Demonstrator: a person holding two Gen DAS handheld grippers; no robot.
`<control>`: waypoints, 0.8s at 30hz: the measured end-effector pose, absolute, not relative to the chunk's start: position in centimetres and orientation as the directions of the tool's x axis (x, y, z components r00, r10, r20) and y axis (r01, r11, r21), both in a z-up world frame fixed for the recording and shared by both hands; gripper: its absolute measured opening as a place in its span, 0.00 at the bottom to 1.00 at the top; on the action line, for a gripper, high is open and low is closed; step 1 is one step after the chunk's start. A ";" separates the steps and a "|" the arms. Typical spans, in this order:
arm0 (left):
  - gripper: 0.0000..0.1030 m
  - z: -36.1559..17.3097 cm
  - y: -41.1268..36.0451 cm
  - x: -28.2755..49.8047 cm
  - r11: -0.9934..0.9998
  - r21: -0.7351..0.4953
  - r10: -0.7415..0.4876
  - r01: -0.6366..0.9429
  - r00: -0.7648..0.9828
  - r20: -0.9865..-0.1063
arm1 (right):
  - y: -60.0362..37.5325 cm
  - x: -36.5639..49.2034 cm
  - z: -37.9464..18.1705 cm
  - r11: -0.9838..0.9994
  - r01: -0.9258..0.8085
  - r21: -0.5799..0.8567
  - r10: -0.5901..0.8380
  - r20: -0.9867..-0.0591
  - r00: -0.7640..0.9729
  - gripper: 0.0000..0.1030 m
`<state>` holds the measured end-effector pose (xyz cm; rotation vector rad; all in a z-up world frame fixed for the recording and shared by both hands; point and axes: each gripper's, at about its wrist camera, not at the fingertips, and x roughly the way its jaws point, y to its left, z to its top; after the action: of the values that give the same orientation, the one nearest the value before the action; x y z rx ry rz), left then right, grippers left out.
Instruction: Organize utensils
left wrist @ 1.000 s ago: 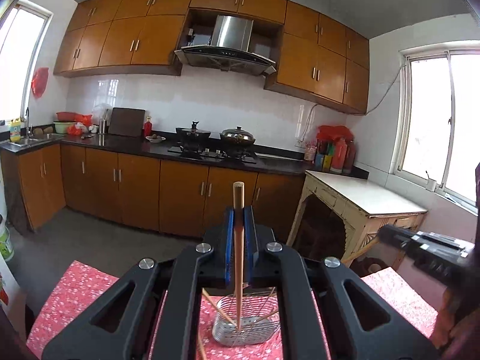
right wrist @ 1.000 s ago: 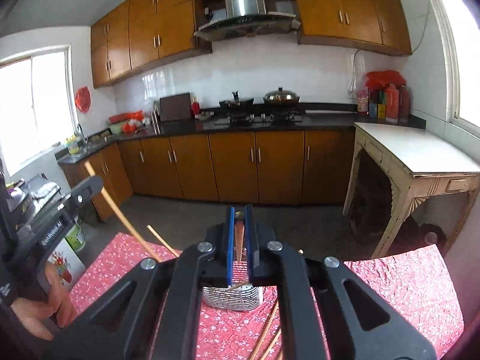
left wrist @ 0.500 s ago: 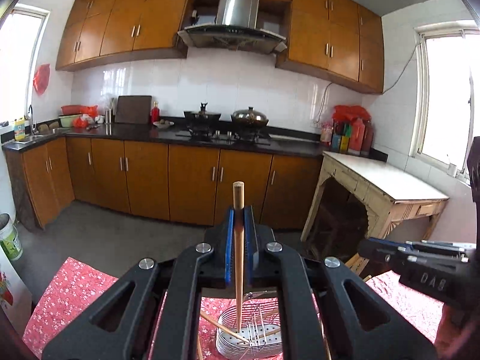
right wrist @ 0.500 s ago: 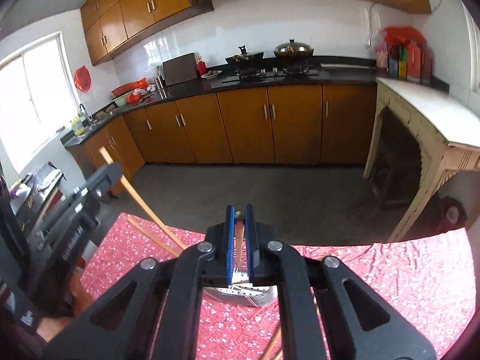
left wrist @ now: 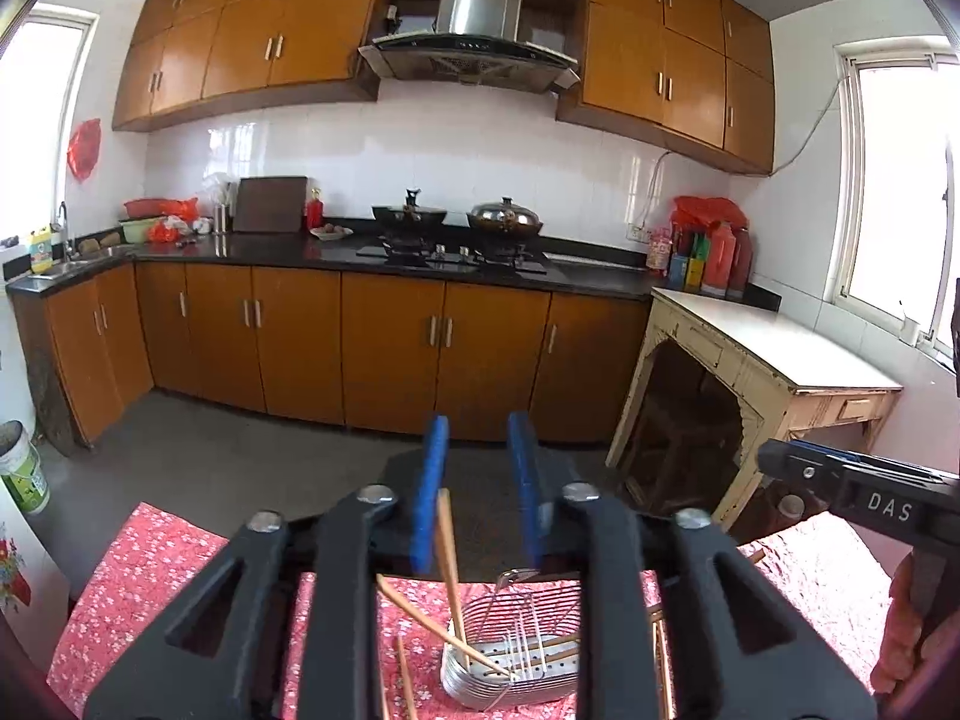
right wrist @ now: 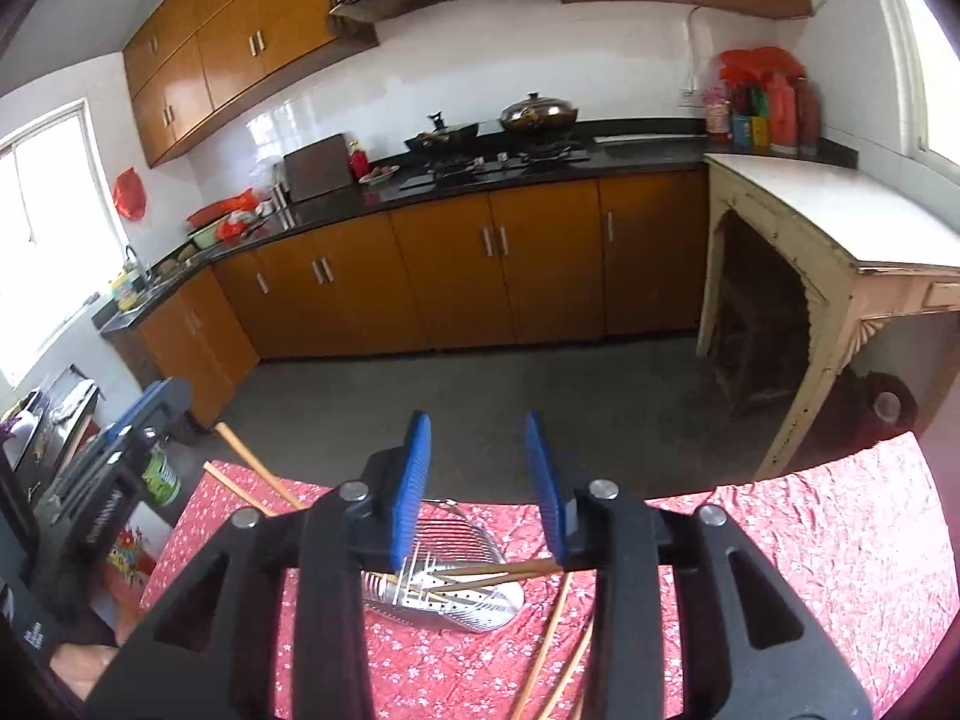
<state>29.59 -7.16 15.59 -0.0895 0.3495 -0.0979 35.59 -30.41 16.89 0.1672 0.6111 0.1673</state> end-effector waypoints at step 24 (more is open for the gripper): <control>0.40 -1.8 1.0 19.7 0.999 0.000 -0.030 0.036 0.825 -0.565 | -35.0 26.3 -4.6 0.995 0.082 0.060 -0.011 -0.739 0.673 0.40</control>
<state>19.71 1.02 -1.82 0.0111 0.5998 -0.0349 26.28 -35.03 -4.55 0.0909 0.8310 -0.0521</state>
